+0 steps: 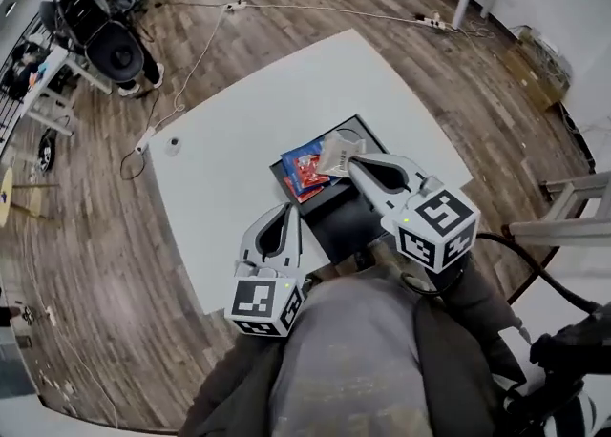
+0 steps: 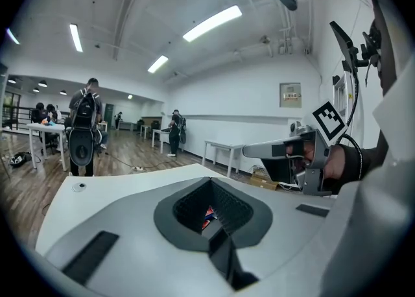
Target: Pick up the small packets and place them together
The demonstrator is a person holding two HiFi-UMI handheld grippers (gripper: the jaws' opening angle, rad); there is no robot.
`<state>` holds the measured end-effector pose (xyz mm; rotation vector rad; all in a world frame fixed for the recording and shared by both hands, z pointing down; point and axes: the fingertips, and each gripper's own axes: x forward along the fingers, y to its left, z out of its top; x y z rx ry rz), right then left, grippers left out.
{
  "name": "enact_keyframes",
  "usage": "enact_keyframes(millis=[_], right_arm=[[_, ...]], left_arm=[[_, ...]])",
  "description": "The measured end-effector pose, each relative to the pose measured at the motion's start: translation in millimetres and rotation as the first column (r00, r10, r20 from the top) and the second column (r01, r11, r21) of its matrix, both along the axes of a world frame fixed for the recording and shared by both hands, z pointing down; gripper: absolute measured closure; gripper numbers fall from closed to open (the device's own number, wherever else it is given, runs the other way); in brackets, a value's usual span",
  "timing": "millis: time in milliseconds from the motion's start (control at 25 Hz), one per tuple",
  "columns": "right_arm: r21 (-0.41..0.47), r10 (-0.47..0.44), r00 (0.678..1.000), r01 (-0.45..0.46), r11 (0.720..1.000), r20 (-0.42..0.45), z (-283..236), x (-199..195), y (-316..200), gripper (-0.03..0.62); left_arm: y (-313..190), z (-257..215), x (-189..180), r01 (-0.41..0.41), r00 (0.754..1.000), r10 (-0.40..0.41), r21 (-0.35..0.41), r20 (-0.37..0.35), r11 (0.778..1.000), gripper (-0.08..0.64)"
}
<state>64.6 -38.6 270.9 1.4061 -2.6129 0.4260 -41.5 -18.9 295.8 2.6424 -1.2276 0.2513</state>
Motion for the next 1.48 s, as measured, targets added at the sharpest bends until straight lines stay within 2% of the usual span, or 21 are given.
enact_keyframes(millis=[120, 280, 560, 840, 1480], right_arm=[[0.003, -0.055, 0.998, 0.055, 0.999, 0.01, -8, -8, 6, 0.588], [0.011, -0.038, 0.999, 0.038, 0.999, 0.015, -12, -8, 10, 0.588], [0.008, -0.101, 0.995, 0.101, 0.995, -0.019, -7, -26, 14, 0.589], [-0.026, -0.141, 0.99, 0.14, 0.99, -0.019, 3, -34, 20, 0.588], [-0.037, -0.131, 0.991, 0.13, 0.991, -0.013, 11, -32, 1, 0.589]], left_arm=[[3, -17, -5, 0.062, 0.998, -0.062, 0.021, 0.019, 0.998, 0.558], [2, -31, -8, 0.063, 0.997, -0.065, 0.046, 0.032, 0.997, 0.558], [5, -28, -19, 0.099, 0.994, -0.101, 0.052, 0.048, 0.994, 0.558], [6, -23, -16, 0.08, 0.995, -0.082, 0.036, 0.057, 0.996, 0.558], [-6, -11, -12, 0.056, 0.996, -0.057, 0.006, 0.07, 0.998, 0.558]])
